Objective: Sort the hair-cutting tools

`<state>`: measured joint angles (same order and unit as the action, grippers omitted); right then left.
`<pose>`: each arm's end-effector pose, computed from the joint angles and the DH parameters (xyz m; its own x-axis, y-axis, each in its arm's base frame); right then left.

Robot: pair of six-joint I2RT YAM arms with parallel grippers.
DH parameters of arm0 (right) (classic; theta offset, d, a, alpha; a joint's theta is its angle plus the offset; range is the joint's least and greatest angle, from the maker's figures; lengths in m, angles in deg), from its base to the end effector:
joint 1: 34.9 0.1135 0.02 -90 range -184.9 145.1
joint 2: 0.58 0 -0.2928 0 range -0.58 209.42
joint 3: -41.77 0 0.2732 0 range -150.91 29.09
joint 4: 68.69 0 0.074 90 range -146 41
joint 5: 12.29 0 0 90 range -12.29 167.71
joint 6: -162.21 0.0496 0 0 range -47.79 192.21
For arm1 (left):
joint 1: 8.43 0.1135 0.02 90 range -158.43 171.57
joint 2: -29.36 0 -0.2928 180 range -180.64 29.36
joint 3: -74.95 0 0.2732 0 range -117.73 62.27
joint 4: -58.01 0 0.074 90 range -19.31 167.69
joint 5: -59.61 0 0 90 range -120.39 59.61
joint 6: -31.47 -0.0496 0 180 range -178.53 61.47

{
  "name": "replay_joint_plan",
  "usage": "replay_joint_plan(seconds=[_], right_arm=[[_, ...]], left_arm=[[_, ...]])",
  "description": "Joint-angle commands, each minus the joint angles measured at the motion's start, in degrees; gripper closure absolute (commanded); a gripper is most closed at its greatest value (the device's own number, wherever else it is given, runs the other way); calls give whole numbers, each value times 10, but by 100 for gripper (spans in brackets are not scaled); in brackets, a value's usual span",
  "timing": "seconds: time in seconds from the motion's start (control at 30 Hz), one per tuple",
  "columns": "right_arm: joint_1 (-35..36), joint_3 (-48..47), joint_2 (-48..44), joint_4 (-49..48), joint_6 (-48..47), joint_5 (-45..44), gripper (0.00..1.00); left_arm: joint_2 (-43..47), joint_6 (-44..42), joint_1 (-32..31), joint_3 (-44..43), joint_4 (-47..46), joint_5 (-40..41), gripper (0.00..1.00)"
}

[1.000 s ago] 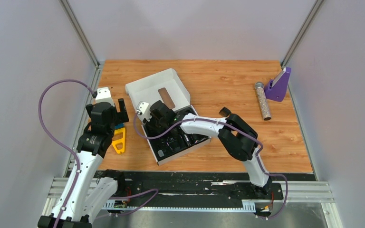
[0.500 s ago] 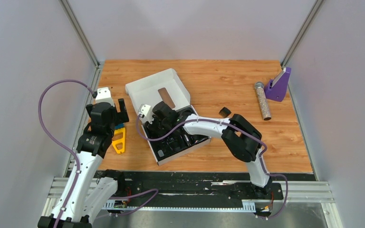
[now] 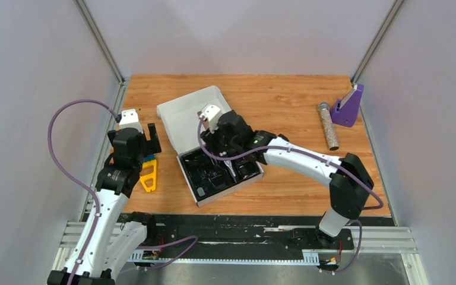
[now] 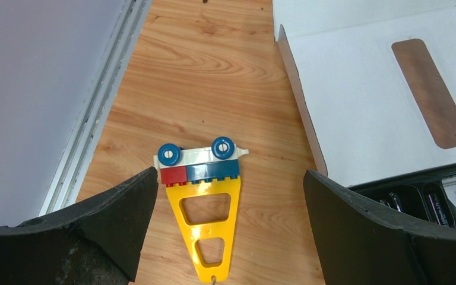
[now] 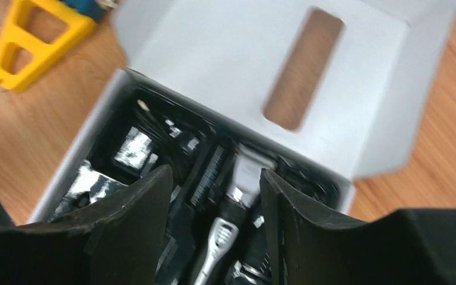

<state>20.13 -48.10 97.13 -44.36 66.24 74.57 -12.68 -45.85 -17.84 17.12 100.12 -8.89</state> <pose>0.2513 0.3545 0.3006 -0.2212 -0.4974 -0.8388 -0.8191 0.5616 -0.1170 0.1738 -0.0104 0.3306 -0.3890 -0.1425 -0.9101 -0.2638 0.9638 -0.0382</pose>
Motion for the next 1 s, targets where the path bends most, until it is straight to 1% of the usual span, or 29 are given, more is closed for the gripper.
replay_joint_plan(seconds=[0.0, 0.2, 0.23, 0.37, 0.4, 0.47, 0.57, 0.73, 0.87, 0.97], right_arm=[[-64, 42, -69, 99, 107, -47, 42], [-179, 99, -148, 215, 197, -7, 39], [-209, 109, -159, 231, 210, -1, 39], [-297, 137, -175, 286, 239, 20, 37], [-319, 144, -177, 292, 242, 37, 38], [-360, 160, -178, 300, 246, 40, 38], [-417, 173, -165, 310, 245, 44, 38], [-476, 176, -131, 312, 232, 45, 38], [-508, 153, -83, 321, 210, 35, 42], [-514, 136, -42, 331, 194, 32, 46]], left_arm=[[6, 8, 4, -17, -13, -7, 0], [9, 9, 4, -18, -12, -12, 0], [9, 10, 4, -18, -12, -12, 0], [12, 11, 4, -18, -12, -15, 0], [13, 12, 4, -18, -12, -16, 0], [16, 12, 4, -18, -12, -17, 0], [21, 12, 4, -18, -12, -17, 0], [30, 9, -5, -20, -11, -9, 0], [39, 3, -22, -20, -9, 6, 0], [44, 0, -38, -19, -9, 15, 0]])
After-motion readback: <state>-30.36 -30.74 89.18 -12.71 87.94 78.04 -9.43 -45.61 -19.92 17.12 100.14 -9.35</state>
